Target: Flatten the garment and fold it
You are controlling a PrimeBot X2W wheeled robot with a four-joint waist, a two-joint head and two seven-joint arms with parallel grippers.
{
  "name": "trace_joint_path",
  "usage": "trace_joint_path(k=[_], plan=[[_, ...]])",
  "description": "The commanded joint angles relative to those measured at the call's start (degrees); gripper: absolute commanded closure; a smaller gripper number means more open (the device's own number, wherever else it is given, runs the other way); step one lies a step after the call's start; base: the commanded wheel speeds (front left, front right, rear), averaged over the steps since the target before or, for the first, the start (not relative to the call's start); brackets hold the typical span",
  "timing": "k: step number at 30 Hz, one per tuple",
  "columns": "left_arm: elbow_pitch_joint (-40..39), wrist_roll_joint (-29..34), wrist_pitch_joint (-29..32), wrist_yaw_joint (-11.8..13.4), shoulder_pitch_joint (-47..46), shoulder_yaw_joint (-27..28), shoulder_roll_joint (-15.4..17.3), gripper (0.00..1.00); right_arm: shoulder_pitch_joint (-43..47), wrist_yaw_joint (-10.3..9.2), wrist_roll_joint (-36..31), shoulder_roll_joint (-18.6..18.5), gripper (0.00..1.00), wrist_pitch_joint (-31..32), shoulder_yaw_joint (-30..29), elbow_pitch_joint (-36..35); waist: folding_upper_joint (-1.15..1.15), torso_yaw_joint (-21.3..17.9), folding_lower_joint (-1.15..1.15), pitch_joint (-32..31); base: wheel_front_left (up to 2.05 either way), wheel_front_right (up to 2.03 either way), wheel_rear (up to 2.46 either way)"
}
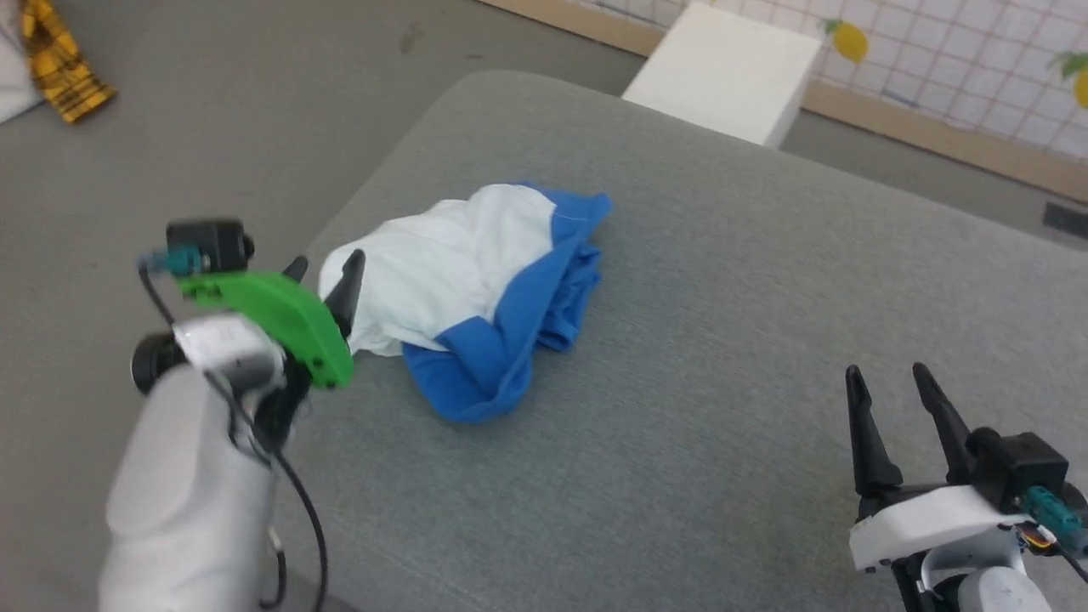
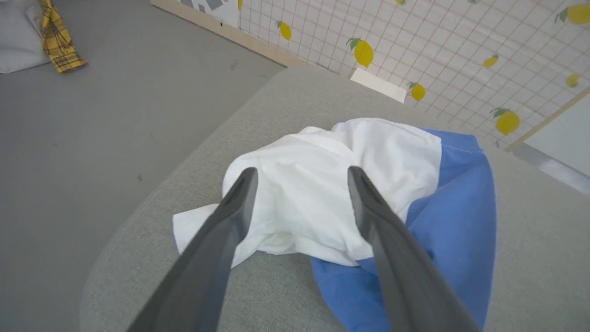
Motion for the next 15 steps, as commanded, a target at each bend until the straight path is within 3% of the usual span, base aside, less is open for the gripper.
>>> trace_joint_path(k=[1,4,8,15], plan=[[2.0,-1.7,3.8,-0.3,-2.9,0.3,0.7,0.0,-0.8,-0.09,-0.5,0.0,0.0,0.5,-0.1,-0.7,0.37,-4.3,-0.01,3.8,0.0,0.0,0.0],[5.7,-4.8,11.6,0.6,-7.4,1.6,1.6,0.0,-1.1,-0.09,-0.8,0.0,0.0,1.1,-0.3,-1.8,0.37,-6.9,-0.01,5.7,0.0,0.0,0.0],[10.9,-6.5,20.4,4.8,-10.8,2.9,3.0,0.0,-1.5,-0.09,-1.0,0.0,0.0,1.5,-0.6,-3.2,0.37,-10.3,-0.01,8.2,0.0,0.0,0.0],[15.3,-6.1,26.4,10.2,-10.2,2.6,3.0,0.0,-2.7,-0.09,-1.4,0.0,0.0,1.6,-1.5,-4.3,0.37,-13.0,-0.01,11.4,0.0,0.0,0.0]])
